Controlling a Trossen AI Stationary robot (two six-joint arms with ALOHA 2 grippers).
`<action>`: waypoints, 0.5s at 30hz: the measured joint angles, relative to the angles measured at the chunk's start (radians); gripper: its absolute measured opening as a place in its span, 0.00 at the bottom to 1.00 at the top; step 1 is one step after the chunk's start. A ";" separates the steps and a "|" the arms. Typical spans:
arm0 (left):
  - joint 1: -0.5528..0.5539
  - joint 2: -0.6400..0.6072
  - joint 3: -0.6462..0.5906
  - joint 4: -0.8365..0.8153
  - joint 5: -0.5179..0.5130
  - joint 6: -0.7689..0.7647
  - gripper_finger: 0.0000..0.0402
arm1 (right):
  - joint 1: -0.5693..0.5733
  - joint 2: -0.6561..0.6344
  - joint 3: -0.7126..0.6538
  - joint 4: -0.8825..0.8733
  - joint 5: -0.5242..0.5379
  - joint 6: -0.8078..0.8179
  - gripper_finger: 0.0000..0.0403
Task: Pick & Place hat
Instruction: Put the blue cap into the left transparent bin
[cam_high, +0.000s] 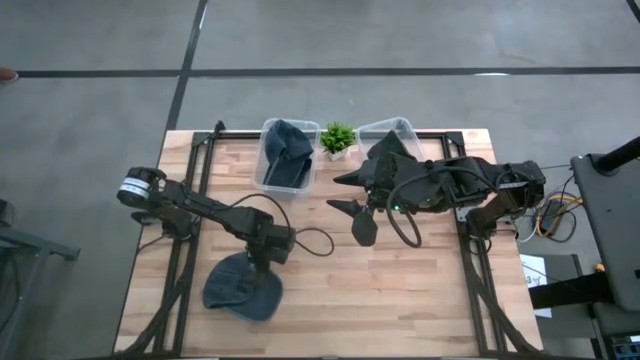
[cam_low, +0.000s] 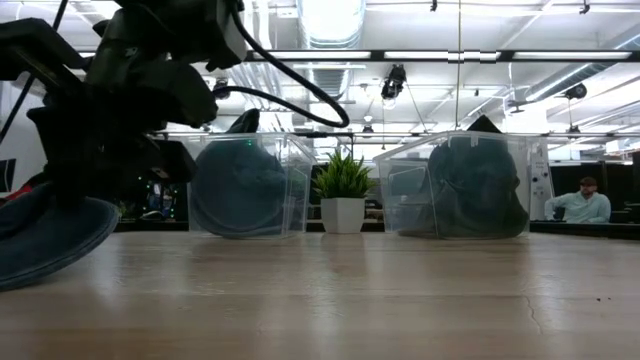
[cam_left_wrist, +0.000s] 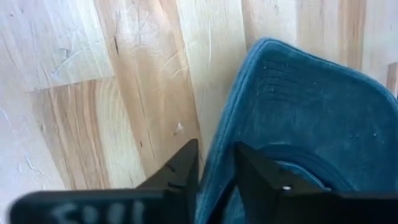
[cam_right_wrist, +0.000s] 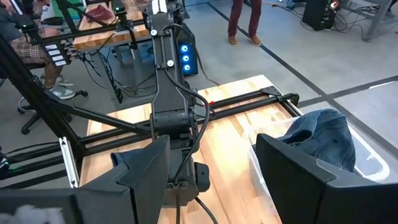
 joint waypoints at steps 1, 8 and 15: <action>0.000 0.000 0.000 0.000 0.000 0.000 0.20 | 0.000 0.000 0.000 0.000 0.000 0.000 0.58; -0.001 0.000 -0.001 0.000 0.034 0.008 0.03 | 0.000 0.000 0.000 -0.001 0.002 -0.003 0.58; -0.001 -0.011 0.035 -0.018 0.030 -0.060 0.02 | 0.000 0.000 0.000 -0.002 0.002 -0.001 0.58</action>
